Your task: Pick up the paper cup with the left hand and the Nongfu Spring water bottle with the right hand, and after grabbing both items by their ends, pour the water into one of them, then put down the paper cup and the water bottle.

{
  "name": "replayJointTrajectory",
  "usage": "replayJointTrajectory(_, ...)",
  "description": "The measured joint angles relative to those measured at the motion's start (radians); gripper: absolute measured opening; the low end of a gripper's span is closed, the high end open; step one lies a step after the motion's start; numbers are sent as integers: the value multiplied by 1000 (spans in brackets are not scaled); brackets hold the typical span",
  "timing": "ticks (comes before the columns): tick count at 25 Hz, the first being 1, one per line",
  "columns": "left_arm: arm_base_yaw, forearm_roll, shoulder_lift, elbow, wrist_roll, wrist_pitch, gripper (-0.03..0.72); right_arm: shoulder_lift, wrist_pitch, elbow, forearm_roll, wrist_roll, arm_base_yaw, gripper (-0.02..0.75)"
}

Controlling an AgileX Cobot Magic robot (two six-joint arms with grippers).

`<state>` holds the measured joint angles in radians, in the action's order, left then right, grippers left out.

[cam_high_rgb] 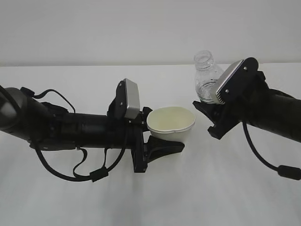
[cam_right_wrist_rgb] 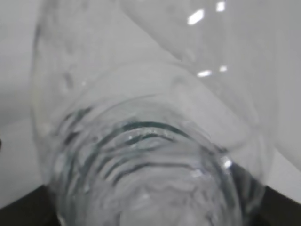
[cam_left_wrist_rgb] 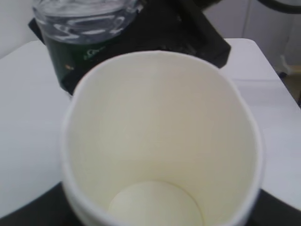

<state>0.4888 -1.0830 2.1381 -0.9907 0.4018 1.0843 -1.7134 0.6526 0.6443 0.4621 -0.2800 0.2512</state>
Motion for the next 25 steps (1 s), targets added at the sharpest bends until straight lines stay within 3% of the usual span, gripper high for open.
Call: replayJointTrajectory(25,0,-126,-1,0,40,61,430,0,45,0,-31,-408,0,494)
